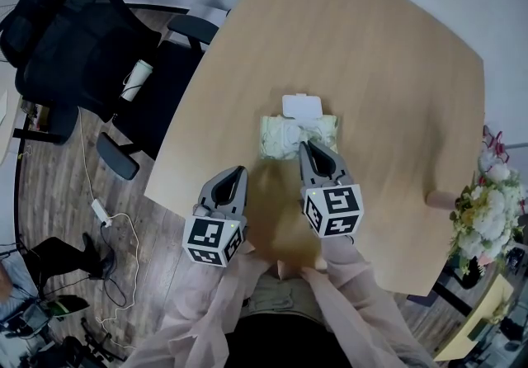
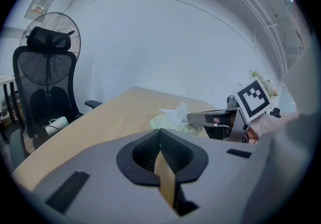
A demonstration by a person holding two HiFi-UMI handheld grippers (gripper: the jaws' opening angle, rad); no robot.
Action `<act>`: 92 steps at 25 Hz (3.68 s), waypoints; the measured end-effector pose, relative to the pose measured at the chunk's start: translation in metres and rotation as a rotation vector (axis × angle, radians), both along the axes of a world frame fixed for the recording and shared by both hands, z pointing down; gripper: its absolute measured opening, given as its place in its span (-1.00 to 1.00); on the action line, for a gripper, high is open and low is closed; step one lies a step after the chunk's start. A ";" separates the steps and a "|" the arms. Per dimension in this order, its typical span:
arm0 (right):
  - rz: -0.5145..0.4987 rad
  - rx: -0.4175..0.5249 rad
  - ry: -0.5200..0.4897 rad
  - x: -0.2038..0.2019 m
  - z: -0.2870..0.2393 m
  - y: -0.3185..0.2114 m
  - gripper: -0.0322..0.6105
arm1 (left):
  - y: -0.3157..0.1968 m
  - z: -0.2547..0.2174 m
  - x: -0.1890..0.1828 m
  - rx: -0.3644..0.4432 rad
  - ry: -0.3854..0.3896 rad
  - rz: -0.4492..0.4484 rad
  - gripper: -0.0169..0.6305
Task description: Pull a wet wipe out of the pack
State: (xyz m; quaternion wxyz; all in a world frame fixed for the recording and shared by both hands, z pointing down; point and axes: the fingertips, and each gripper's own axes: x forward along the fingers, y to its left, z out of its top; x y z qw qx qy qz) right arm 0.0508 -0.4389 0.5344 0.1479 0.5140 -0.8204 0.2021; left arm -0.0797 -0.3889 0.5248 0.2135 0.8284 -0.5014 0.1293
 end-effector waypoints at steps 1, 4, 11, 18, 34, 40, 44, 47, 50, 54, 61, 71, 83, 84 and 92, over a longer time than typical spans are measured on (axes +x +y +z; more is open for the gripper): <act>0.000 0.001 0.000 0.000 -0.001 0.001 -0.82 | 0.001 -0.001 0.000 0.002 0.000 0.000 -0.91; -0.002 0.006 0.004 0.001 -0.002 0.004 -0.82 | 0.003 -0.003 0.001 0.007 0.000 0.001 -0.91; -0.001 0.009 -0.004 0.003 -0.005 0.012 -0.82 | 0.009 -0.007 0.001 0.016 -0.002 -0.005 -0.91; 0.002 0.009 -0.010 0.004 -0.007 0.019 -0.82 | 0.014 -0.010 0.003 0.023 -0.001 -0.007 -0.91; 0.026 0.014 -0.027 0.011 -0.015 0.039 -0.81 | 0.030 -0.019 0.004 0.044 -0.013 0.005 -0.91; 0.035 0.017 -0.025 0.015 -0.019 0.044 -0.81 | 0.035 -0.022 0.000 0.049 -0.011 -0.006 -0.91; 0.036 0.023 -0.026 0.017 -0.022 0.048 -0.81 | 0.038 -0.025 -0.001 0.057 -0.011 -0.012 -0.91; 0.037 0.031 -0.027 0.018 -0.025 0.051 -0.81 | 0.041 -0.028 -0.001 0.065 -0.012 -0.012 -0.91; 0.040 0.037 -0.029 0.019 -0.028 0.055 -0.81 | 0.044 -0.031 -0.002 0.072 -0.013 -0.014 -0.91; 0.041 0.042 -0.029 0.021 -0.030 0.061 -0.81 | 0.050 -0.032 -0.002 0.078 -0.015 -0.013 -0.91; 0.046 0.046 -0.034 0.023 -0.031 0.072 -0.81 | 0.059 -0.036 -0.002 0.091 -0.015 -0.021 -0.91; 0.056 0.060 -0.044 0.031 -0.038 0.085 -0.81 | 0.071 -0.041 0.001 0.106 -0.018 -0.021 -0.91; 0.080 0.084 -0.060 0.045 -0.049 0.100 -0.81 | 0.087 -0.050 0.002 0.128 -0.024 -0.032 -0.91; 0.081 0.087 -0.060 0.046 -0.050 0.102 -0.81 | 0.088 -0.051 0.003 0.131 -0.023 -0.032 -0.91; 0.119 0.093 -0.129 0.058 -0.061 0.119 -0.81 | 0.099 -0.055 0.010 0.148 -0.021 -0.018 -0.91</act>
